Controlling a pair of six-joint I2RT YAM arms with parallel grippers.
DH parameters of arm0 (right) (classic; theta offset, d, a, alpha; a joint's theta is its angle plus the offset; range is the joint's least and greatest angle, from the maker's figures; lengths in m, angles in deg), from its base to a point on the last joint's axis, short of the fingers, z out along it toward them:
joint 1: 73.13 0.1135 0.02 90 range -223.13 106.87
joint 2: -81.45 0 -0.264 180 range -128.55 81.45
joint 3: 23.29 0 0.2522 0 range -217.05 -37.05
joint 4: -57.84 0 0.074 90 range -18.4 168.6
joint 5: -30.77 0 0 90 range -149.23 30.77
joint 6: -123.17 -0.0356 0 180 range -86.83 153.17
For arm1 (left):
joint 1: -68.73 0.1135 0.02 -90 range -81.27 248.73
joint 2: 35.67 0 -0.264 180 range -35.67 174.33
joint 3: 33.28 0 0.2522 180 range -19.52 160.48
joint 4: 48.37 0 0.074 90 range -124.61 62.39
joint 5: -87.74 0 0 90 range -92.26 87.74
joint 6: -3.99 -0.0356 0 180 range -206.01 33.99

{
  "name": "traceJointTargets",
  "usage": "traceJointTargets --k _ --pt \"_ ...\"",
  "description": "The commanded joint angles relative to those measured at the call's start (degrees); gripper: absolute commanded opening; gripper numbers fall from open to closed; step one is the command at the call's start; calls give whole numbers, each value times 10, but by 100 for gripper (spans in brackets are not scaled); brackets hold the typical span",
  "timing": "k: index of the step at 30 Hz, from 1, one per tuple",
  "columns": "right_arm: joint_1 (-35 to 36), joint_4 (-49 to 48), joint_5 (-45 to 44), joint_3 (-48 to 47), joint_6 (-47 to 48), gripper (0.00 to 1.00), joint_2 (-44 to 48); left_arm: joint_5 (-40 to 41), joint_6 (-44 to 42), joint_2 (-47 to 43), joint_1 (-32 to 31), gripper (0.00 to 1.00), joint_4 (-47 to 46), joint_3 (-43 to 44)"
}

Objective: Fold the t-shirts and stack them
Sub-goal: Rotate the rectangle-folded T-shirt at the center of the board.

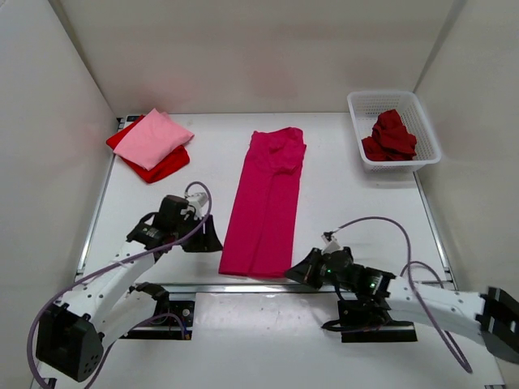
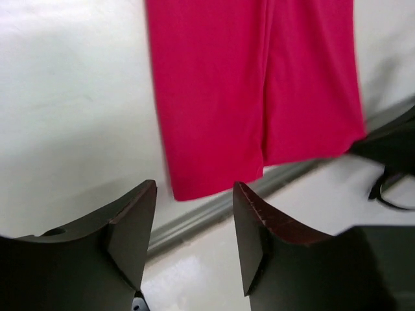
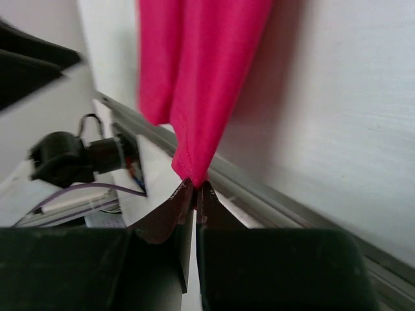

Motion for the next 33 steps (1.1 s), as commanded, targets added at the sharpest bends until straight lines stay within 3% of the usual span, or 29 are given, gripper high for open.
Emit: traceJointTargets --k 1,4,7,9,12,15,19,21,27,30,33 --pt "-34 199 2 38 32 0 144 -1 33 -4 -36 64 12 -30" --pt "-110 268 55 49 58 0 274 26 58 5 -56 67 4 -47" --pt "-197 324 112 54 87 0 359 31 61 -4 -15 67 -6 -54" --pt "-242 350 146 51 108 0 383 26 65 1 -17 68 -15 -55" --pt "-299 350 188 54 135 0 380 5 111 26 -84 67 -73 -88" --pt "-297 347 186 48 147 3 353 3 170 27 -129 66 -133 -134" --pt "-251 379 131 29 150 41 327 4 197 -2 -126 67 -145 -148" --pt "-210 387 101 -2 157 47 275 18 203 -6 -137 68 -135 -133" --pt "-125 400 -15 -95 180 48 105 29 283 20 -205 68 -208 -170" --pt "-148 392 -1 -100 202 45 87 52 321 29 -233 68 -250 -188" --pt "-184 399 14 -77 217 42 129 60 347 32 -237 67 -276 -195"
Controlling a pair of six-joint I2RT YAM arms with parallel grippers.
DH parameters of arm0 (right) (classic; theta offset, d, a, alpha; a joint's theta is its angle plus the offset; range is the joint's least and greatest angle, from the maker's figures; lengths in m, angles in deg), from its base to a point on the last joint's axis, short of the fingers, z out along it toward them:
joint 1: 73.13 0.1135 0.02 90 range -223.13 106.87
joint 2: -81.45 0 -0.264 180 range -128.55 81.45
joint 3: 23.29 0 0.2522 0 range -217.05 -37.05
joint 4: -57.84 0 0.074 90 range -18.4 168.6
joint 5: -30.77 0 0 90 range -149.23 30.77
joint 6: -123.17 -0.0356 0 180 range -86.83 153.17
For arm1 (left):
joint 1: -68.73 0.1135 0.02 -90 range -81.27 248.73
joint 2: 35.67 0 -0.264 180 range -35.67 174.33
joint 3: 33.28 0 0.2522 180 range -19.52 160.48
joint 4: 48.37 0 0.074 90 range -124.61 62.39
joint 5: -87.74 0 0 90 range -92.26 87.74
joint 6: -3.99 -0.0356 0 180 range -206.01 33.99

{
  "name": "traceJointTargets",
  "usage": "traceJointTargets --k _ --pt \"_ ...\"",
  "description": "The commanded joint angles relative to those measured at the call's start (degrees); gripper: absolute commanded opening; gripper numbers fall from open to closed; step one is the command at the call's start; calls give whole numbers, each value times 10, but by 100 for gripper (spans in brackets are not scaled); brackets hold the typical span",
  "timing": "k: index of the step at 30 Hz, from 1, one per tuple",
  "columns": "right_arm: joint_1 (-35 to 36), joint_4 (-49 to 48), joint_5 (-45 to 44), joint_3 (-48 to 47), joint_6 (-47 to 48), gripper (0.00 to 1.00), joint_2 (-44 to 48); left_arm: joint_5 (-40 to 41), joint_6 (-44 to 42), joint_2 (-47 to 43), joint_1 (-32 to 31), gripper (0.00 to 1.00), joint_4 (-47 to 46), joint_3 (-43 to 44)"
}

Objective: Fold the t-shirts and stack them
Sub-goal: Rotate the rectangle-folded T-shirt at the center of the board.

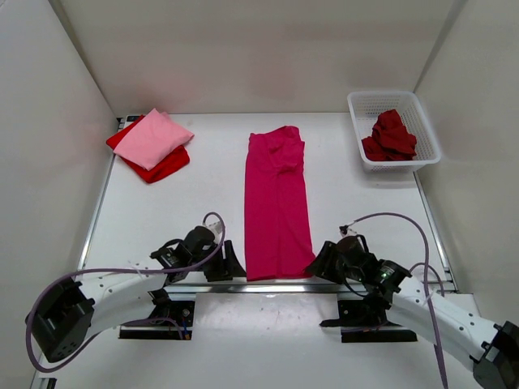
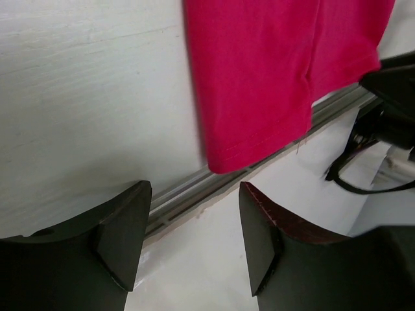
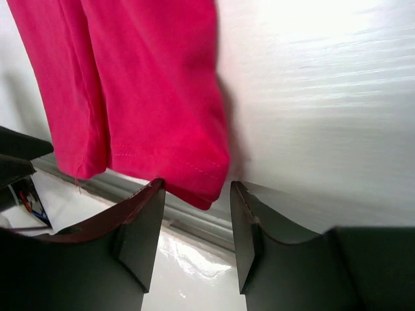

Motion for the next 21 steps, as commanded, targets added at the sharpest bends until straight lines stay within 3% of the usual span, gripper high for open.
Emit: traceJointTargets --k 1,6,10,13,16,21 --pt "-43 34 5 18 36 42 47 45 55 5 -12 67 -44 -14" --pt "-140 33 82 45 75 39 95 74 89 43 -42 66 -88 -6" --pt "-163 27 101 42 102 39 86 86 125 98 -86 62 -135 -11" --pt "-154 18 100 34 96 39 78 94 143 112 -94 57 -171 -25" --pt "-134 11 102 30 88 38 74 108 142 86 -89 46 -149 -23" --pt "-69 16 97 4 61 45 70 111 125 76 -86 45 -124 -3"
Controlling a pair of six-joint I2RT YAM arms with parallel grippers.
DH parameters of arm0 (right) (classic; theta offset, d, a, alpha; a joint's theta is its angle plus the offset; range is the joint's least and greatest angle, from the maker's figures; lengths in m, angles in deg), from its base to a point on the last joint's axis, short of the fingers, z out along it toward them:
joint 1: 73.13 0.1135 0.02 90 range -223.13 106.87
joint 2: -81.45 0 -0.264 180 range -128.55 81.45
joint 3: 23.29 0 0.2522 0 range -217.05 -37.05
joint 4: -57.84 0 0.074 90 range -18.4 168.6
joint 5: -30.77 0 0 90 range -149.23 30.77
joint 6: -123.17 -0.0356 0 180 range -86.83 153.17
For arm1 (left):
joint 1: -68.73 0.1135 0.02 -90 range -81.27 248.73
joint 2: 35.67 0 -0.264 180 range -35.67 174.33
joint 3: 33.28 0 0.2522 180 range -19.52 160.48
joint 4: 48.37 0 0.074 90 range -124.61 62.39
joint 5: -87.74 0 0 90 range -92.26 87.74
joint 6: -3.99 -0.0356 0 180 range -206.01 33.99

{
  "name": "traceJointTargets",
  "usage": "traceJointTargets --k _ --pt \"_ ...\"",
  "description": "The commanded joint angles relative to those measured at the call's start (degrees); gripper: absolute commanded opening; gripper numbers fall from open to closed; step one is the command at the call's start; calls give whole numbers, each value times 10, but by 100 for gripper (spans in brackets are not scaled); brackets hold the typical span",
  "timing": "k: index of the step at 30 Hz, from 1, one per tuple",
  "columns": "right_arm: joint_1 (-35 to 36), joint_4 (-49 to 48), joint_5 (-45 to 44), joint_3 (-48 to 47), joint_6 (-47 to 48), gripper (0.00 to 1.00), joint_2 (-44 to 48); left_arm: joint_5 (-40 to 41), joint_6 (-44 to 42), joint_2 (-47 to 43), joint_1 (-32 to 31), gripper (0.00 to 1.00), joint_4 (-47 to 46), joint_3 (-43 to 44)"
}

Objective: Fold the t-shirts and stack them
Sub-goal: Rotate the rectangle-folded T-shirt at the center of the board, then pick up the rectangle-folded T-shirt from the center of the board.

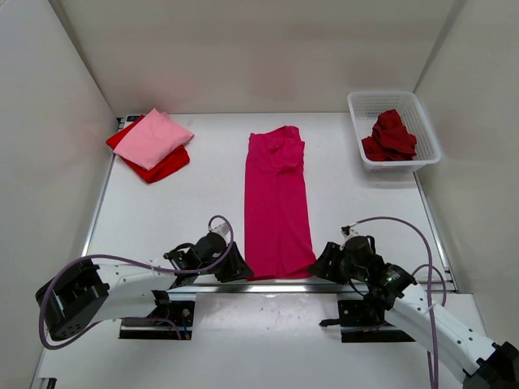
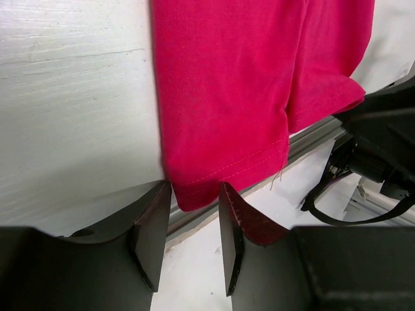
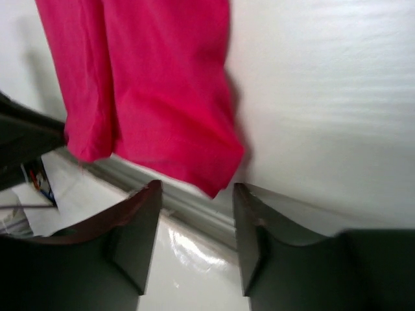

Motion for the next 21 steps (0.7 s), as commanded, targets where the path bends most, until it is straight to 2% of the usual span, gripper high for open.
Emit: traceJointTargets --k 1,3,5,11,15,18,19,21 --pt "46 9 -10 -35 -19 48 7 21 -6 -5 3 47 22 4" --pt "59 15 -28 -36 -32 51 17 16 -1 5 1 48 10 -5" --pt "33 15 -25 -22 -37 52 37 14 2 10 -2 47 -4 -12" --pt "-125 -28 122 10 9 52 61 14 0 14 2 49 -5 -16" --pt "-225 -11 176 7 65 55 32 10 -1 25 1 48 -13 -6" --pt "-254 -18 193 20 70 52 26 7 -5 38 -4 47 -20 -2" --pt "-252 -32 197 26 64 48 31 5 -1 40 -6 46 -20 -3" --pt "-226 -36 188 32 55 47 19 7 -1 43 -7 44 -26 -2"
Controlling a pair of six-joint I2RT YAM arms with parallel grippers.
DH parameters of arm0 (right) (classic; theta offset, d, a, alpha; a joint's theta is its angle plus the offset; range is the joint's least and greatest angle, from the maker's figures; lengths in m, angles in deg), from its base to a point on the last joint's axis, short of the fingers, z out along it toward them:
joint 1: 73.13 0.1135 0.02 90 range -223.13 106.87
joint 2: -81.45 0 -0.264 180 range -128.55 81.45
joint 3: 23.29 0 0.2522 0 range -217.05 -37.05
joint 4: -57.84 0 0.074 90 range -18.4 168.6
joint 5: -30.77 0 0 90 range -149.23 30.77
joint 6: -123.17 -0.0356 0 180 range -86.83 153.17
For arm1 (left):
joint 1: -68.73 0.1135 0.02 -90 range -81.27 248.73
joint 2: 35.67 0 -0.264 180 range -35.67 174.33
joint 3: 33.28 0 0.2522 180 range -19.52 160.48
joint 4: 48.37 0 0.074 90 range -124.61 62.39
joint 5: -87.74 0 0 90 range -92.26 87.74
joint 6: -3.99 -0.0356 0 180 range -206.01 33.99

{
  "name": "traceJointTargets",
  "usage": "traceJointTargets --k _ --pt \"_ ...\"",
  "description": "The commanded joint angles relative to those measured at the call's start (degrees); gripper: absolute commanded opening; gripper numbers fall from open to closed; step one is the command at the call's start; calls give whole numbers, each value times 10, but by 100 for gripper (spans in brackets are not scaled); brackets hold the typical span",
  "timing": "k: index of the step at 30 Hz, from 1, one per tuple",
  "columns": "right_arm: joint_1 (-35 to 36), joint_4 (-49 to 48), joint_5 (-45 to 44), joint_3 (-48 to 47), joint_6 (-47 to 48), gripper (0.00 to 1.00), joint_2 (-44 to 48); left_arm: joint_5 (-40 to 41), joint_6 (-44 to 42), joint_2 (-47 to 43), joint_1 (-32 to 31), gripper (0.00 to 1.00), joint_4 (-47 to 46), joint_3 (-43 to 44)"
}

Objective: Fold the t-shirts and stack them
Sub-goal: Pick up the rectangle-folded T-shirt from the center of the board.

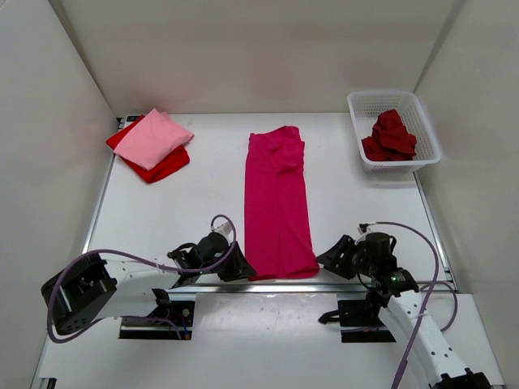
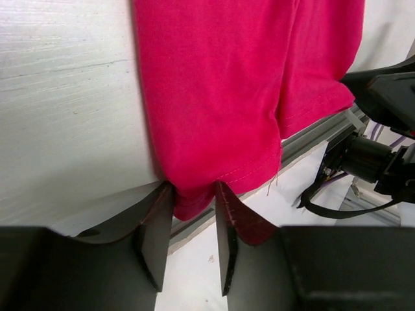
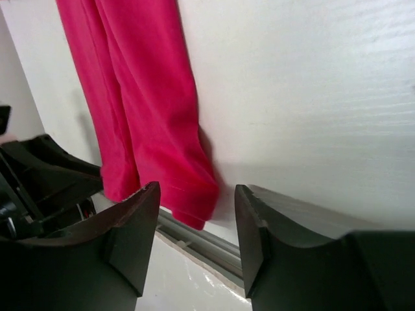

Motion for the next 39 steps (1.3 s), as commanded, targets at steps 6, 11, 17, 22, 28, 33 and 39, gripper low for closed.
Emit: traceJointTargets --k 6,11,17,22,28,33,39 --pt "173 -45 -65 31 -69 44 -11 8 -10 6 0 34 28 -4" --pt "250 -80 -117 47 -124 21 -11 1 -18 2 3 20 38 6" --pt "246 -22 -133 21 -107 6 18 -6 -38 -23 13 6 66 8" --pt "246 22 -124 -9 -90 52 41 -4 -43 -38 15 5 83 6" --pt "193 -12 -92 -8 -76 57 29 -12 -41 -27 9 2 76 14" --pt "144 -52 -61 11 -63 52 2 -14 -46 -48 23 0 90 3" --pt "178 -87 -66 22 -79 38 -33 -18 -54 -49 28 0 96 2"
